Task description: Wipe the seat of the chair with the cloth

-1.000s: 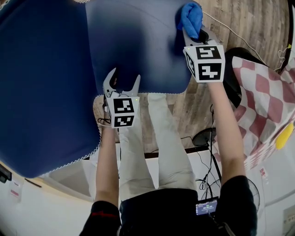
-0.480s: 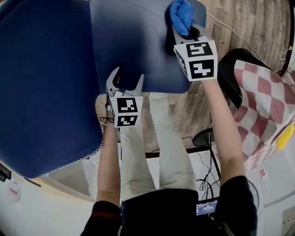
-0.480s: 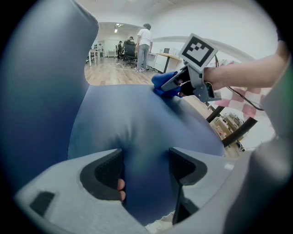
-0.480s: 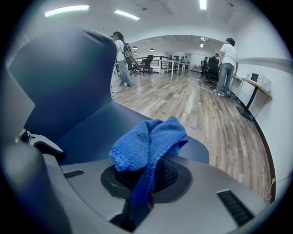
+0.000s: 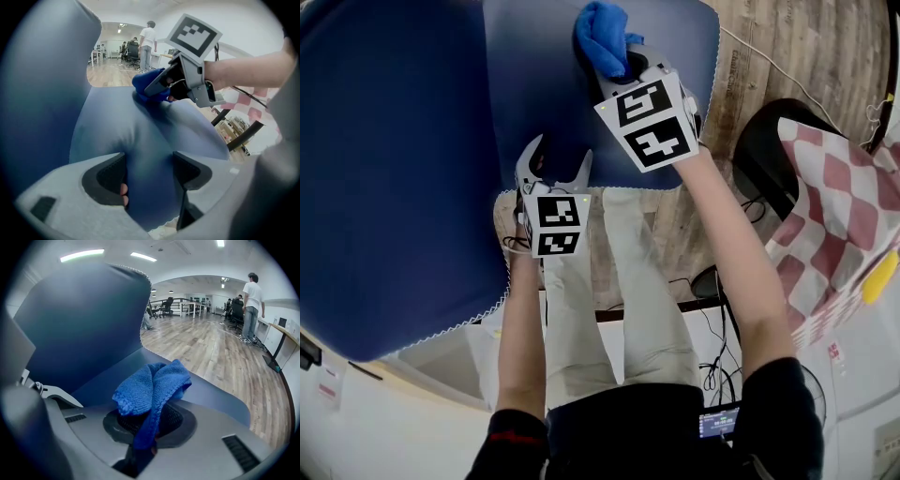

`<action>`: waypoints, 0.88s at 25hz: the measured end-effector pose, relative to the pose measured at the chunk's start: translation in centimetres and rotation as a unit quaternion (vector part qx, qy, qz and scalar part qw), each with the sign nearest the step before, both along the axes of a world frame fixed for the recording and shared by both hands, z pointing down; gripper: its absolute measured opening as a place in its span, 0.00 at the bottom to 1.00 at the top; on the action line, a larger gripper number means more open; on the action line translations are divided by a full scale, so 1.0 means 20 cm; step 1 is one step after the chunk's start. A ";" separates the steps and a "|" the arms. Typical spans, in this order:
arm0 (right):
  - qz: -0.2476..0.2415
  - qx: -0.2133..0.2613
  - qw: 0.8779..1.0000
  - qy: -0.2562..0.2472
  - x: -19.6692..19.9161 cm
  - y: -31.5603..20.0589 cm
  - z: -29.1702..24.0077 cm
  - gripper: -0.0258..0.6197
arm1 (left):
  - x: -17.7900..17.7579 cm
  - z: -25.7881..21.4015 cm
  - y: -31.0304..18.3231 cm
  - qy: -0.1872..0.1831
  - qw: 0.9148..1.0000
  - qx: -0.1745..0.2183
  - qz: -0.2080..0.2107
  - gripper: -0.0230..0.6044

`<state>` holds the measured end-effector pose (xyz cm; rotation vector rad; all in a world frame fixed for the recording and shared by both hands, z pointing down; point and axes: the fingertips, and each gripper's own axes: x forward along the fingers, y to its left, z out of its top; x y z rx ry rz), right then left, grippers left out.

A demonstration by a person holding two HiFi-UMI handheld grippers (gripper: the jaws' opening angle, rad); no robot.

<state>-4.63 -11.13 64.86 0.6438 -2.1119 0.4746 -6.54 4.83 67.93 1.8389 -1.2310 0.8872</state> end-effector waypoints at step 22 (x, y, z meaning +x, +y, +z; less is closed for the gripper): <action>-0.113 -0.034 0.992 -0.033 -0.42 0.25 -0.01 0.11 | 0.01 0.02 0.01 -0.001 1.000 0.001 -0.003 0.55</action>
